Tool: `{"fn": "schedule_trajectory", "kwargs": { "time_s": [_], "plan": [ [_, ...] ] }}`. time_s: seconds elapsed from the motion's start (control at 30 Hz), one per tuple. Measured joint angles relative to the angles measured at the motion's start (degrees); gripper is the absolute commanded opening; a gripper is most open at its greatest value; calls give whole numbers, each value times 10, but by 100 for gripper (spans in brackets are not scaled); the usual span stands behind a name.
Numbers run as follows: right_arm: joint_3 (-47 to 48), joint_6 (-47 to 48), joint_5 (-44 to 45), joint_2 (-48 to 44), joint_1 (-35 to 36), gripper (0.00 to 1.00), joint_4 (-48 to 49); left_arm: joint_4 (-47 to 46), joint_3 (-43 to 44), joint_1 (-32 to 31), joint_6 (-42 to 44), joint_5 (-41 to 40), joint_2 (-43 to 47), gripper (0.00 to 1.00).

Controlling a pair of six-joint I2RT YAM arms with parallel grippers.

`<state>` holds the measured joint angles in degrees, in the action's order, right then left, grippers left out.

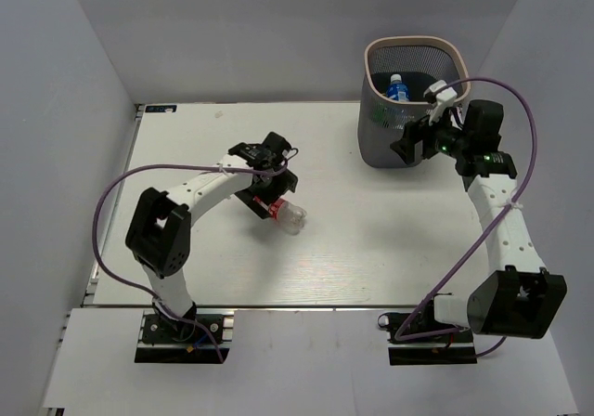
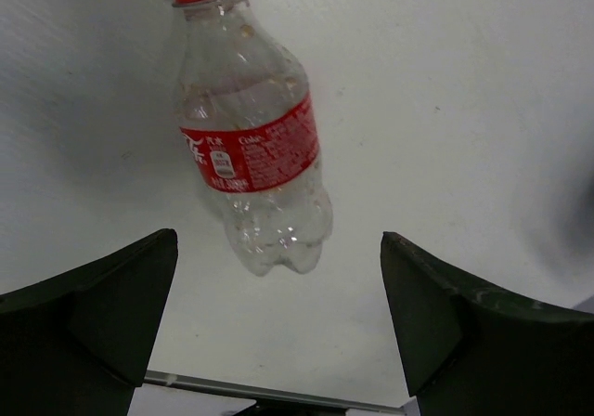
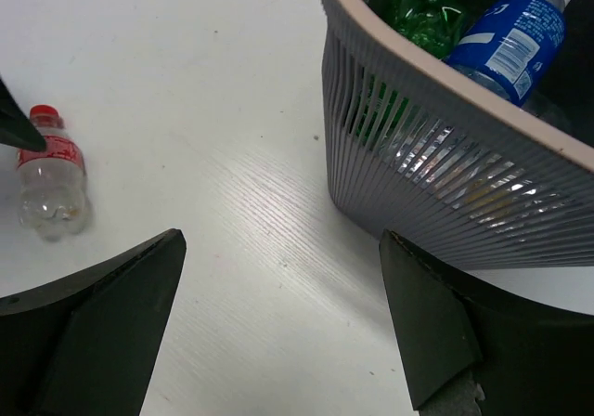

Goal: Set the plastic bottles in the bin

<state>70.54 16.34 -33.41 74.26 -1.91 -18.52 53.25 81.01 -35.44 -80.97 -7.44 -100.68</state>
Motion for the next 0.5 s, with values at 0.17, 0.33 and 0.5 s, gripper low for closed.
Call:
{"fn": "schedule_trajectory", "kwargs": {
  "time_s": [0.17, 0.33, 0.5],
  "plan": [
    [-30, 7, -18, -44, 0, 90, 8, 8, 2, -4, -3, 4, -39, 100],
    [-46, 21, -78, -86, 0, 90, 25, 10, 1, -9, -1, 5, -54, 100],
    [-72, 33, -146, -123, 0, 90, 37, 3, 1, -11, 4, 2, -91, 94]
  ]
}}
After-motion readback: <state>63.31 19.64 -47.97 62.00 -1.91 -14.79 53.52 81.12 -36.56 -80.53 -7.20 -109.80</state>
